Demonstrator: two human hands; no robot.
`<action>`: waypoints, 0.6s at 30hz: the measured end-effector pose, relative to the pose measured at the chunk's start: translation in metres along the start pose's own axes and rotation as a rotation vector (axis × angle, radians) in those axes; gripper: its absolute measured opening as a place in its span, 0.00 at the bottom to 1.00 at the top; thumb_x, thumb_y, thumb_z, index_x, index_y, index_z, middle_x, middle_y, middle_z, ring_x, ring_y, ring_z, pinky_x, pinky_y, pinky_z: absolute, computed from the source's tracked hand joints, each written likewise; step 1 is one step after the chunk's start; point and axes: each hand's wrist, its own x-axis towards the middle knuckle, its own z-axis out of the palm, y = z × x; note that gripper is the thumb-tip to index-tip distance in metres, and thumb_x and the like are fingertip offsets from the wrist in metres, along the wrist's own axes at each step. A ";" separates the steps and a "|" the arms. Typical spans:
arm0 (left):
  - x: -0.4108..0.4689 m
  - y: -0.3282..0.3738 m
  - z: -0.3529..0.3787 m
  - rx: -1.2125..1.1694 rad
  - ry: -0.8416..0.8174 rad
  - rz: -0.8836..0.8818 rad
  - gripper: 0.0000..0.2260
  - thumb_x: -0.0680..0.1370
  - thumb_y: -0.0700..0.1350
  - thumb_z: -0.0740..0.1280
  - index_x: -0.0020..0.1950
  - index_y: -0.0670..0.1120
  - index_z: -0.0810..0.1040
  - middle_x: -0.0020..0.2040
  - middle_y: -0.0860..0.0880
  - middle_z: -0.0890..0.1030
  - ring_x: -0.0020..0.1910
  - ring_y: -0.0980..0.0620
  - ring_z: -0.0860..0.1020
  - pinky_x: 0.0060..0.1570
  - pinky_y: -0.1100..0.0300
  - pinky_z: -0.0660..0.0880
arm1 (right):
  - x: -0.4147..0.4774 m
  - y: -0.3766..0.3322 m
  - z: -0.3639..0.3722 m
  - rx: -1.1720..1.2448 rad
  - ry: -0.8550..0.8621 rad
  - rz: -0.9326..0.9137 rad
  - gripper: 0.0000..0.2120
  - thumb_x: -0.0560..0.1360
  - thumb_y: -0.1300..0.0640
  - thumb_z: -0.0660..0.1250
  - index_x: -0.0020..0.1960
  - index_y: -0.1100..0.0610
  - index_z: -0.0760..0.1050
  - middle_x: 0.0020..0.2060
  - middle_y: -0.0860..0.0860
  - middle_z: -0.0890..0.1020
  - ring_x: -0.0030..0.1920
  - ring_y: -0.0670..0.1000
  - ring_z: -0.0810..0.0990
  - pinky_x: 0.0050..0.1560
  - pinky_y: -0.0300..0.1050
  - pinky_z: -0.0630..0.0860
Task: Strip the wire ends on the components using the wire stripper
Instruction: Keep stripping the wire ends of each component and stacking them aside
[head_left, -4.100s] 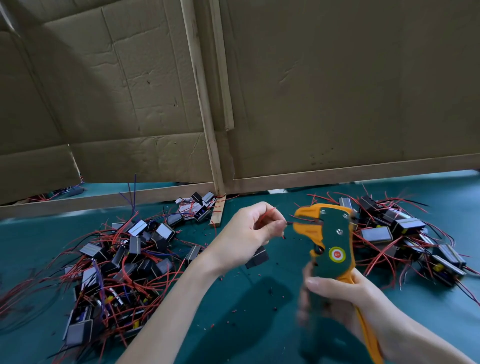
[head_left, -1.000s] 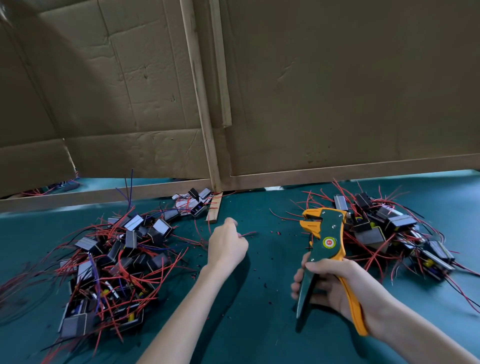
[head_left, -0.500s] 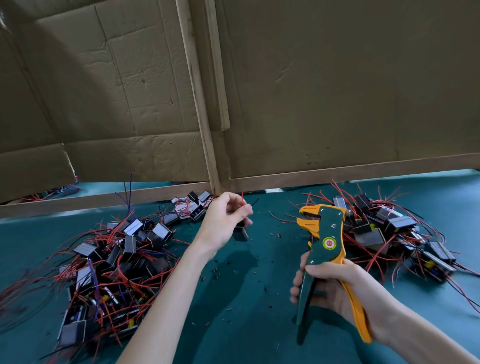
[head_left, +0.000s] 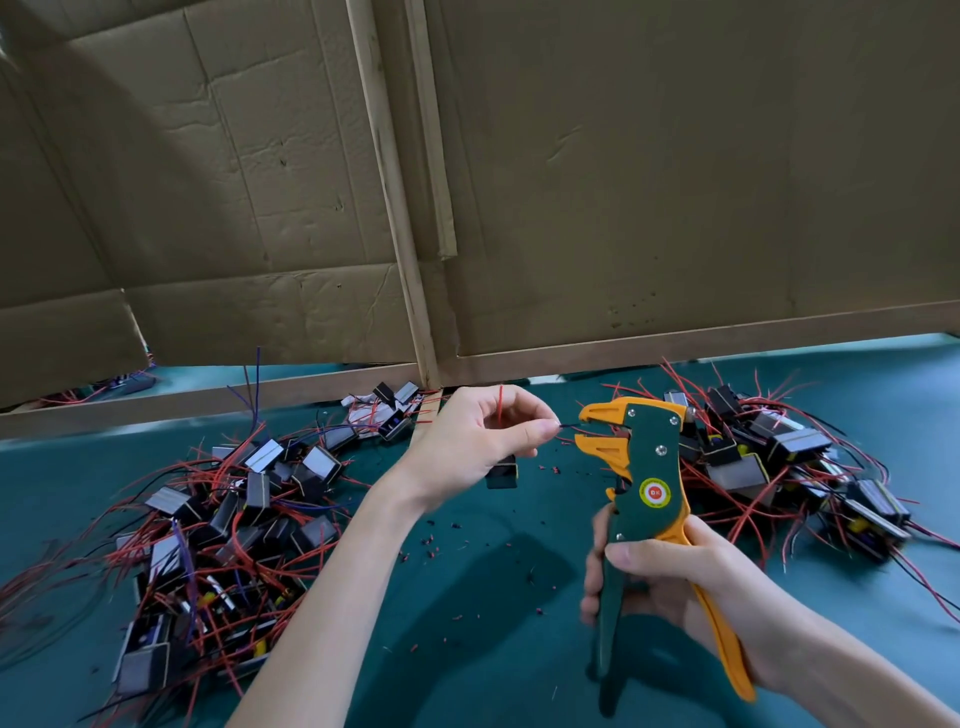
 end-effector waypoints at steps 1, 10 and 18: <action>-0.001 0.000 0.000 0.015 -0.016 0.001 0.06 0.76 0.39 0.70 0.41 0.47 0.80 0.32 0.57 0.79 0.34 0.58 0.77 0.34 0.70 0.72 | 0.000 -0.001 0.002 0.000 0.009 -0.002 0.17 0.58 0.57 0.82 0.42 0.61 0.81 0.37 0.67 0.79 0.39 0.67 0.81 0.44 0.60 0.79; -0.003 0.005 -0.002 0.068 -0.094 -0.015 0.04 0.77 0.41 0.70 0.42 0.47 0.81 0.30 0.57 0.79 0.32 0.60 0.76 0.34 0.68 0.73 | -0.005 -0.005 0.007 -0.022 0.035 0.004 0.21 0.55 0.54 0.85 0.42 0.61 0.81 0.36 0.68 0.78 0.37 0.66 0.80 0.42 0.59 0.79; -0.004 0.007 -0.004 0.066 -0.129 -0.008 0.04 0.77 0.41 0.69 0.43 0.46 0.80 0.30 0.57 0.78 0.33 0.59 0.75 0.34 0.69 0.69 | -0.013 -0.005 0.016 -0.135 0.125 0.010 0.16 0.59 0.50 0.80 0.35 0.57 0.77 0.27 0.64 0.75 0.26 0.59 0.75 0.32 0.51 0.76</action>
